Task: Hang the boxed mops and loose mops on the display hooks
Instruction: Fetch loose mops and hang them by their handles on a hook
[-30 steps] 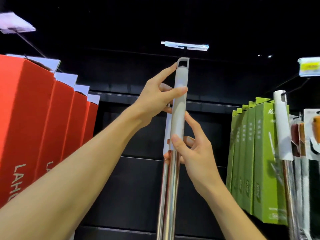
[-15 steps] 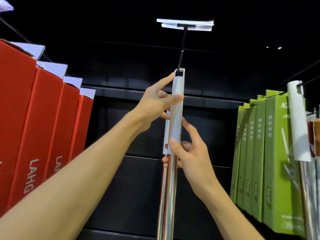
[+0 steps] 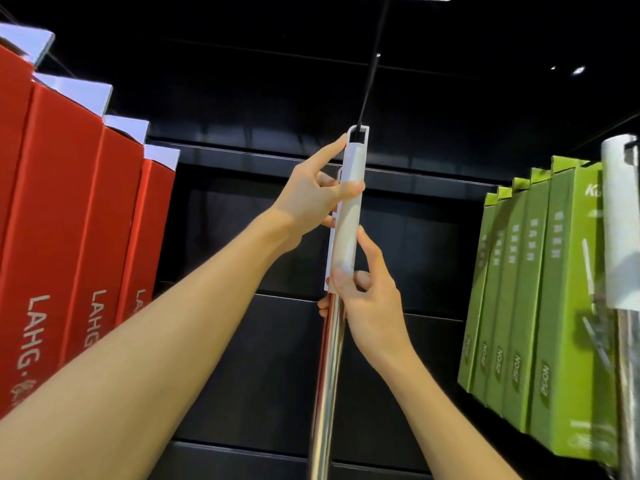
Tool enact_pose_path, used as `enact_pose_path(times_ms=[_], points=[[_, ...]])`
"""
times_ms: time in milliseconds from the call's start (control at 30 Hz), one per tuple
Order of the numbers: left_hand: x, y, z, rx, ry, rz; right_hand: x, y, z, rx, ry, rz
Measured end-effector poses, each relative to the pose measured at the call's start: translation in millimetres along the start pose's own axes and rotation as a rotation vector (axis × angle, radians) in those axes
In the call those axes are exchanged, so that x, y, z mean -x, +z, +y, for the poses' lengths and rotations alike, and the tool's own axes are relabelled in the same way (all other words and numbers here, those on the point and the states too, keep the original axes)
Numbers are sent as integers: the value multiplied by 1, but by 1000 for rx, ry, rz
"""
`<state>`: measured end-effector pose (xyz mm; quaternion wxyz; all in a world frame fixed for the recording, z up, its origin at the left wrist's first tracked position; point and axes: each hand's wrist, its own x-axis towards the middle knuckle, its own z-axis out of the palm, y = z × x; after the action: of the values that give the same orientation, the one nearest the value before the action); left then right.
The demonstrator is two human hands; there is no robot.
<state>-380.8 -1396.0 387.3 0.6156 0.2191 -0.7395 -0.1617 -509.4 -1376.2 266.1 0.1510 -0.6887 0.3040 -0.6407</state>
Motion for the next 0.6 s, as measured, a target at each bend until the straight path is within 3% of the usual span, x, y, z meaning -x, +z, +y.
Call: enact_pose_path(times_ms=[600], points=[[-25, 14, -54, -57, -68, 44, -34, 10, 43, 205, 37, -17]])
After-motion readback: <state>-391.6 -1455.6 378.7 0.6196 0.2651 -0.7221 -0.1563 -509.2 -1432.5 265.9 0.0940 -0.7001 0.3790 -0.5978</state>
